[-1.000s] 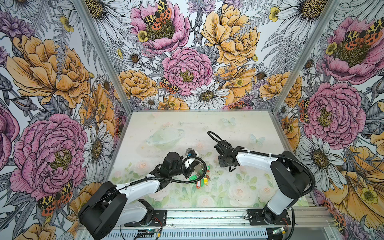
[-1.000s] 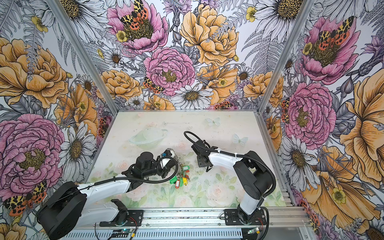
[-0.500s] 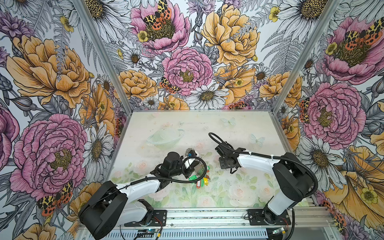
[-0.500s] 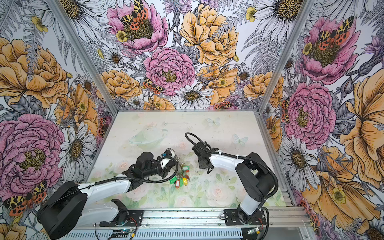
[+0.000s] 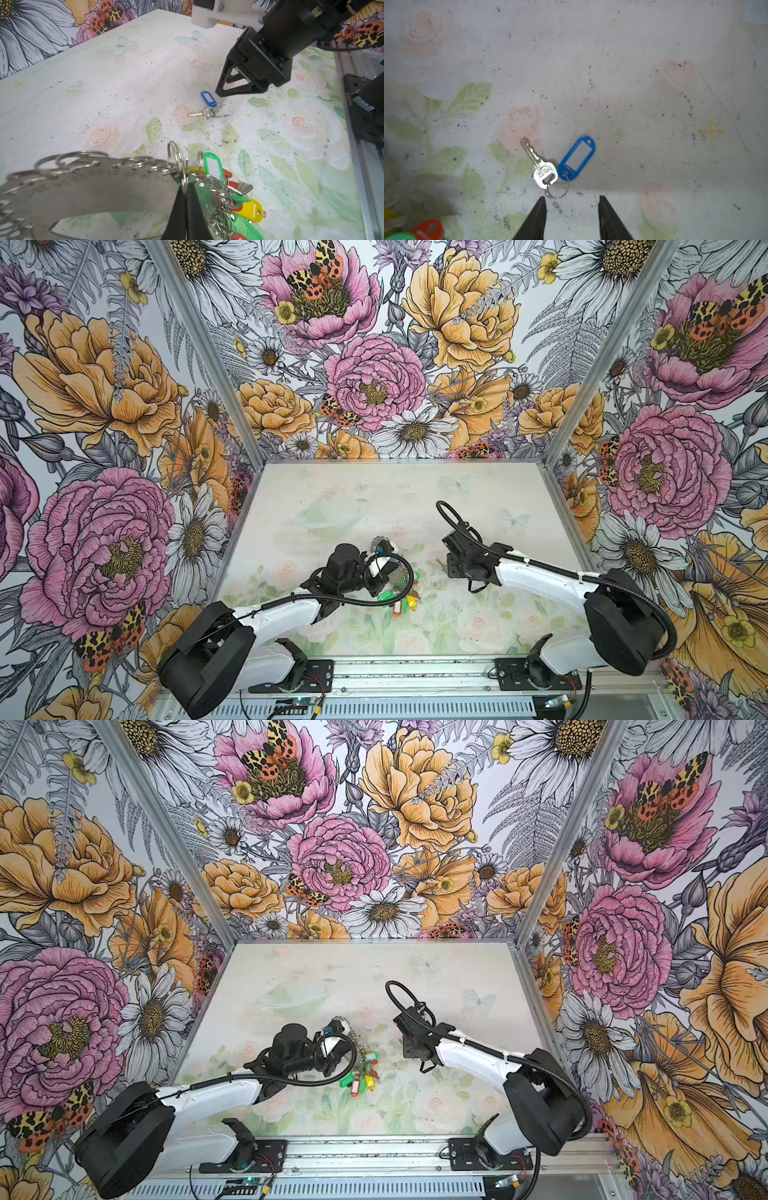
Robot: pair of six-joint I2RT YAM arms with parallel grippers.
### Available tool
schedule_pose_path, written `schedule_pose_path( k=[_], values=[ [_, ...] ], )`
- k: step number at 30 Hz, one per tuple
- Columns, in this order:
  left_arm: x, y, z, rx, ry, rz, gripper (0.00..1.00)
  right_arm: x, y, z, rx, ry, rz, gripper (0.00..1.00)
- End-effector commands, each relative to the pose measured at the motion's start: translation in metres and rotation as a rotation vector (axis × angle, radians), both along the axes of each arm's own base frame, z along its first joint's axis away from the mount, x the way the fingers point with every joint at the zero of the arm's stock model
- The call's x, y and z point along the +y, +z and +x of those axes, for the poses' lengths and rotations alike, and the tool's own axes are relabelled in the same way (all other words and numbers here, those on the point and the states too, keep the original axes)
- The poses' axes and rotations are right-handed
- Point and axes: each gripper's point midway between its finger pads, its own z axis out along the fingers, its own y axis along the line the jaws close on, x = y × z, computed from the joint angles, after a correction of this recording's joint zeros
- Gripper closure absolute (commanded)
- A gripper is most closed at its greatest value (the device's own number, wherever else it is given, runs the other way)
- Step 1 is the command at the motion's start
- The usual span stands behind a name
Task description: Put the keys on the keyring
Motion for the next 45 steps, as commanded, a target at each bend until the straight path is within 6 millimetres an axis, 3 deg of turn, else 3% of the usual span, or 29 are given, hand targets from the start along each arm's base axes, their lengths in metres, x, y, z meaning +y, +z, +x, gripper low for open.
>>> schedule_pose_path(
  k=[1, 7, 21, 34, 45],
  values=[
    [-0.006, 0.016, 0.008, -0.059, -0.001, -0.021, 1.00, 0.007, 0.002, 0.003, -0.028, -0.127, 0.149, 0.60],
    [-0.006, 0.017, 0.007, -0.061, -0.001, -0.021, 1.00, 0.011, -0.010, 0.000, -0.005, -0.251, 0.269, 0.62],
    [-0.007, 0.015, 0.007, -0.060, 0.000, -0.014, 1.00, 0.007, -0.035, -0.006, 0.036, -0.427, 0.336, 0.65],
    [-0.007, 0.014, 0.007, -0.057, -0.003, -0.009, 1.00, 0.015, -0.051, -0.006, 0.060, -0.469, 0.399, 0.67],
    [-0.008, 0.014, 0.007, -0.056, -0.004, -0.008, 1.00, 0.013, -0.051, -0.004, 0.037, -0.476, 0.387, 0.80]
  ],
)
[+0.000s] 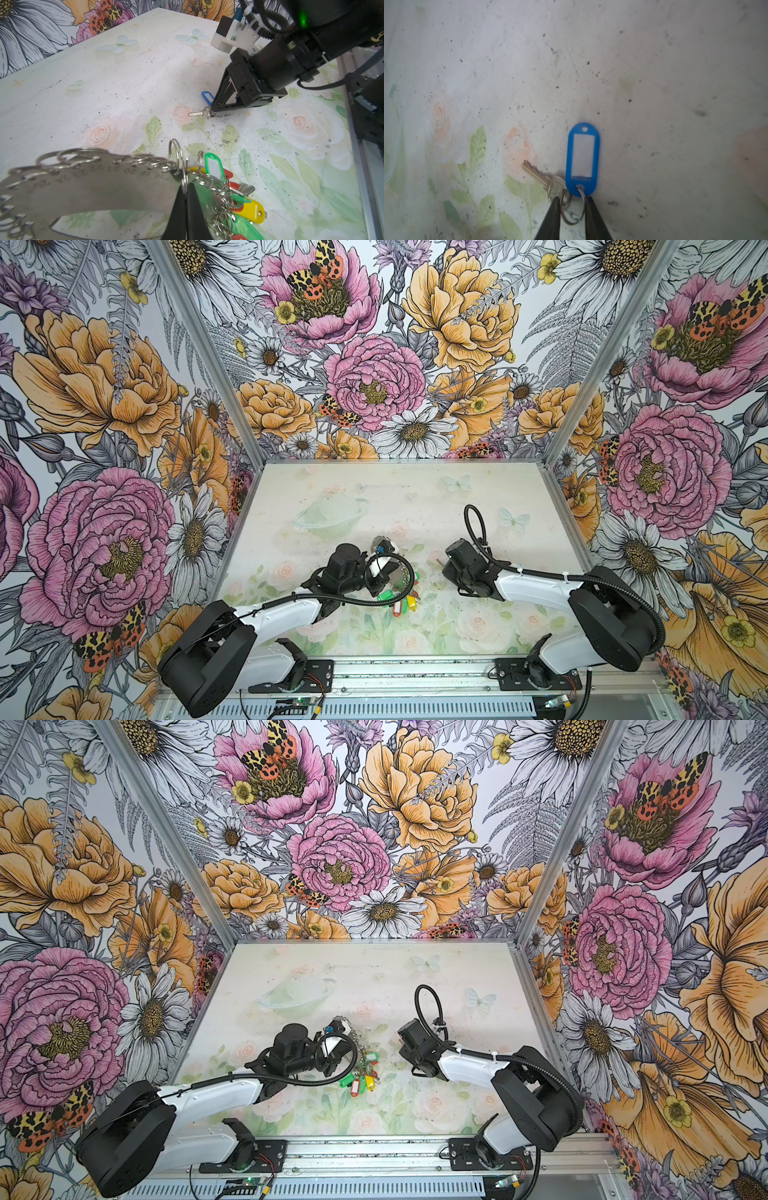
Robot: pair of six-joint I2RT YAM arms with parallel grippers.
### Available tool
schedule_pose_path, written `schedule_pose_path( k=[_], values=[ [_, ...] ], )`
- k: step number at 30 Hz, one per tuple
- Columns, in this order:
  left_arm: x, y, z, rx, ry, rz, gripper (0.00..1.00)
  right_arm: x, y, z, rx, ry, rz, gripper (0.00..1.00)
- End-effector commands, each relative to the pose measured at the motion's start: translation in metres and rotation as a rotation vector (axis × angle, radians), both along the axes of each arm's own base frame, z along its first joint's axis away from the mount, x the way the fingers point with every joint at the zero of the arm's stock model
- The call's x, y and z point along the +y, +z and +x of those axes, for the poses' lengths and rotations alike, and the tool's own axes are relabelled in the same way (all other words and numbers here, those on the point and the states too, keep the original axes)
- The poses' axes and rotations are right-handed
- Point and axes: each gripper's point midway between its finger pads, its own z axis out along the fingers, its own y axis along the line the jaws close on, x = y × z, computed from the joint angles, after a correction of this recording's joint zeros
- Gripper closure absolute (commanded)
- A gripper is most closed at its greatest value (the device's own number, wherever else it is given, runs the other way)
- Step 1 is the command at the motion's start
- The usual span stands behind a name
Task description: Put the keys on the keyring
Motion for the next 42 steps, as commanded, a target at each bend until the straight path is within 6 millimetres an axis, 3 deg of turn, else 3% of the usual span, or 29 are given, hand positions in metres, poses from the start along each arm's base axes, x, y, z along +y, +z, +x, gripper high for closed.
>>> schedule_pose_path(
  k=[1, 15, 24, 37, 42],
  values=[
    [-0.007, 0.015, 0.007, -0.058, -0.004, -0.014, 1.00, -0.003, -0.005, 0.000, -0.007, -0.008, -0.023, 0.81],
    [-0.007, 0.015, 0.007, -0.057, -0.006, -0.012, 1.00, -0.006, 0.017, 0.013, -0.098, -0.002, -0.051, 0.88],
    [-0.007, 0.014, 0.007, -0.055, -0.006, -0.011, 1.00, -0.002, 0.012, 0.014, -0.087, 0.033, -0.071, 0.87],
    [-0.007, 0.015, 0.007, -0.055, -0.007, -0.011, 1.00, 0.006, 0.020, 0.023, -0.124, 0.080, -0.106, 0.86],
    [-0.007, 0.014, 0.007, -0.054, -0.006, -0.009, 1.00, 0.008, 0.012, 0.020, -0.095, 0.091, -0.108, 0.85]
  ],
)
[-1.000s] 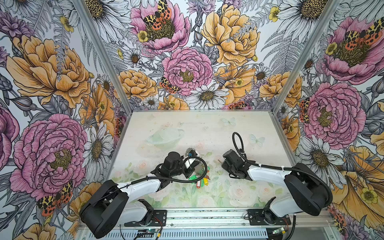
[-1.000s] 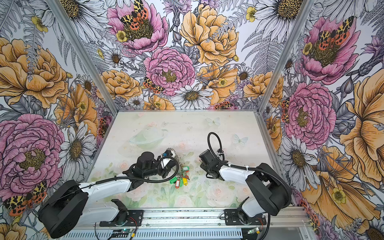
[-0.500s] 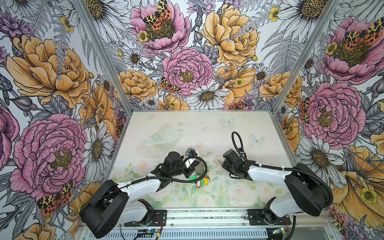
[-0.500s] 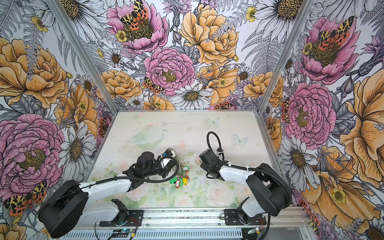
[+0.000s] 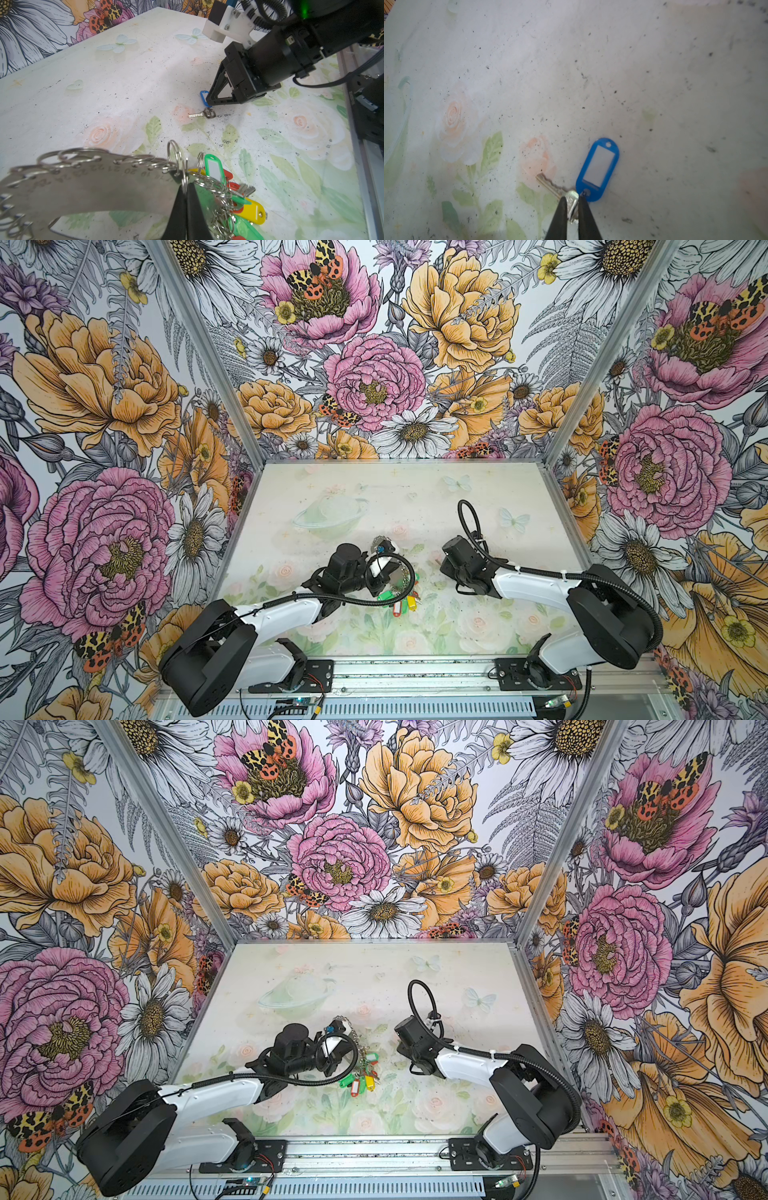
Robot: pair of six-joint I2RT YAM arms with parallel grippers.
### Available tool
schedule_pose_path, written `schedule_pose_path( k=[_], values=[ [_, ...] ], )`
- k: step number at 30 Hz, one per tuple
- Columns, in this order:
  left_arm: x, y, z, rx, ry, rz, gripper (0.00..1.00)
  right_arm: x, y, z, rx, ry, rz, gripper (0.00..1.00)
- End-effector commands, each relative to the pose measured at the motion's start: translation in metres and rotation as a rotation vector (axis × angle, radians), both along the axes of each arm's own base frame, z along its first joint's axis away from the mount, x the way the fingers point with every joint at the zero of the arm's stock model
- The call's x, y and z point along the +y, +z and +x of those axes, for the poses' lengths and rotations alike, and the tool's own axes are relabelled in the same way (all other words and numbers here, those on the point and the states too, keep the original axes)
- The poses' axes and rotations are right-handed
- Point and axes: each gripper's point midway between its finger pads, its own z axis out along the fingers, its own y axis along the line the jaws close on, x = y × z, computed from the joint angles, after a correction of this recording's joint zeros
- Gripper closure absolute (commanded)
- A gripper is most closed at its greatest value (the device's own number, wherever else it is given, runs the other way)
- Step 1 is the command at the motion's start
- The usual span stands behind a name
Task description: Put the keys on the keyring
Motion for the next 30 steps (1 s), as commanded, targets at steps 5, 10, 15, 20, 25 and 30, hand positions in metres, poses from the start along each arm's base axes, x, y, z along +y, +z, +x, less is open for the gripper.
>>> schedule_pose_path(
  k=[5, 10, 15, 20, 25, 30],
  values=[
    [-0.006, 0.015, 0.007, -0.055, -0.005, -0.012, 1.00, 0.004, -0.005, 0.002, 0.008, 0.019, -0.030, 0.80],
    [-0.006, 0.015, 0.007, -0.055, -0.004, -0.012, 1.00, 0.005, -0.005, 0.000, 0.012, 0.023, -0.039, 0.81],
    [-0.006, 0.014, 0.007, -0.055, -0.003, -0.011, 1.00, 0.007, -0.005, -0.001, 0.021, 0.042, -0.065, 0.86],
    [-0.006, 0.014, 0.007, -0.055, -0.007, -0.011, 1.00, 0.003, -0.002, -0.003, 0.013, 0.052, -0.102, 0.93],
    [-0.007, 0.014, 0.006, -0.054, -0.013, -0.012, 1.00, -0.003, 0.018, 0.001, -0.042, 0.104, -0.185, 1.00],
    [-0.010, 0.016, -0.001, -0.051, -0.050, -0.027, 1.00, -0.001, 0.046, 0.012, -0.141, 0.294, -0.328, 1.00]
  ],
)
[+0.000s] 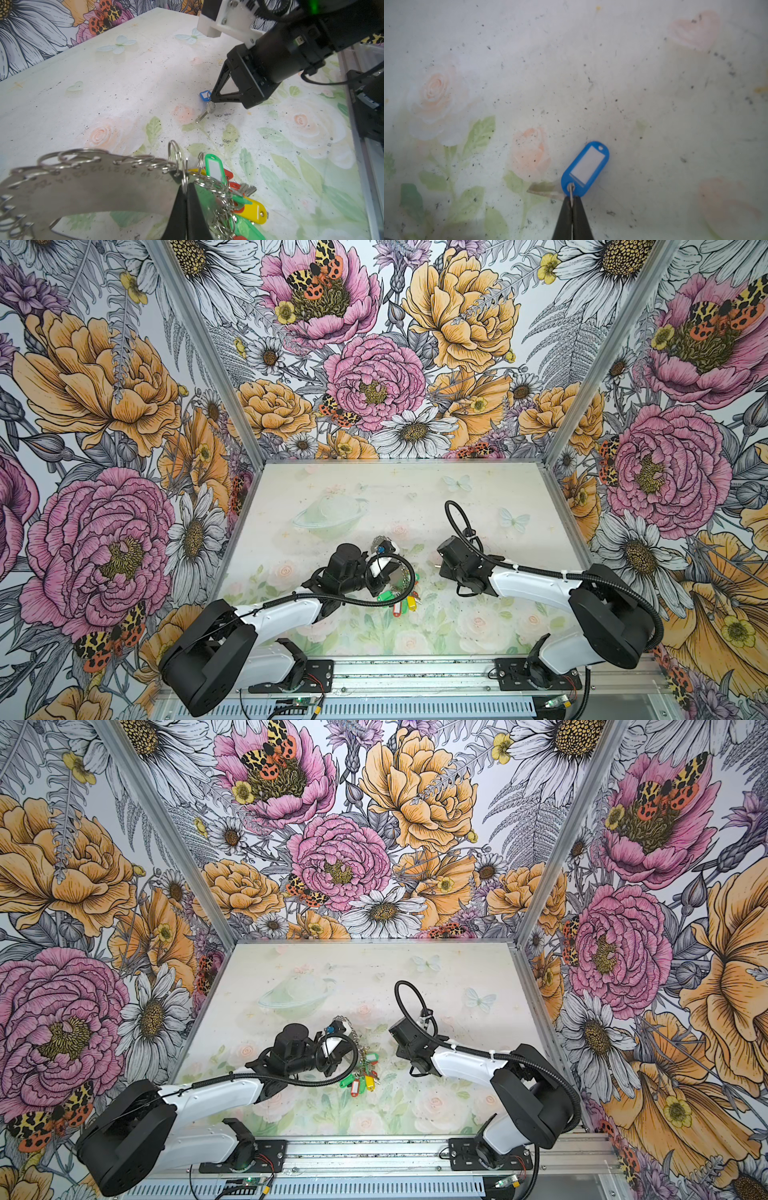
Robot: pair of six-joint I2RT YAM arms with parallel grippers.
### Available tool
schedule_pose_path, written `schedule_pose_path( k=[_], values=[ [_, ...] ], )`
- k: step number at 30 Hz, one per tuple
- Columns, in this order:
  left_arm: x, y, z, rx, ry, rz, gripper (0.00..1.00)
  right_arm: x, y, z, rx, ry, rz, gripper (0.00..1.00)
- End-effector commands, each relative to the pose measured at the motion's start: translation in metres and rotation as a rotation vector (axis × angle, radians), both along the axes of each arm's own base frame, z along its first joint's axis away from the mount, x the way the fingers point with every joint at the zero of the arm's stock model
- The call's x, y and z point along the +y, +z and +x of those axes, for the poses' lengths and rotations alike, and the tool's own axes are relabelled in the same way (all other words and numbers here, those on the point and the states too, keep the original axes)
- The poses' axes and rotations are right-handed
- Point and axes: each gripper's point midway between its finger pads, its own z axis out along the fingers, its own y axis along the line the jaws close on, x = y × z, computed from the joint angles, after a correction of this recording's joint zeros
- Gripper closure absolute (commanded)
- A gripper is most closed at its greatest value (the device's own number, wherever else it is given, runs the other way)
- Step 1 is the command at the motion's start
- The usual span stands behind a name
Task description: Put the keys on the keyring
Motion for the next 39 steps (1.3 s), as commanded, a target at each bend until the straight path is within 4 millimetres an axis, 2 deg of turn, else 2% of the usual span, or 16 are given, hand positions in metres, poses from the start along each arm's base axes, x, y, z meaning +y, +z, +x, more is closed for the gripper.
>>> schedule_pose_path(
  k=[1, 4, 8, 16, 19, 26, 39],
  values=[
    [-0.009, 0.017, -0.002, -0.040, -0.048, -0.036, 1.00, 0.003, 0.034, 0.015, -0.114, 0.183, -0.139, 1.00],
    [-0.012, 0.018, -0.007, -0.034, -0.080, -0.047, 1.00, 0.016, 0.045, 0.016, -0.146, 0.408, -0.228, 1.00],
    [-0.018, 0.018, -0.018, -0.013, -0.145, -0.065, 1.00, 0.042, 0.056, 0.001, -0.184, 0.706, -0.221, 1.00],
    [-0.022, 0.021, -0.027, 0.031, -0.213, -0.106, 1.00, 0.066, 0.087, -0.035, -0.375, 0.990, -0.101, 1.00],
    [-0.025, 0.021, -0.027, 0.064, -0.226, -0.115, 1.00, 0.075, 0.090, -0.050, -0.442, 1.088, -0.058, 1.00],
    [-0.028, 0.020, -0.030, 0.120, -0.249, -0.128, 1.00, 0.088, 0.094, -0.063, -0.609, 1.206, -0.034, 1.00],
    [-0.034, 0.014, -0.033, 0.188, -0.291, -0.125, 1.00, 0.099, 0.097, -0.069, -0.757, 1.273, -0.175, 1.00]
  ],
)
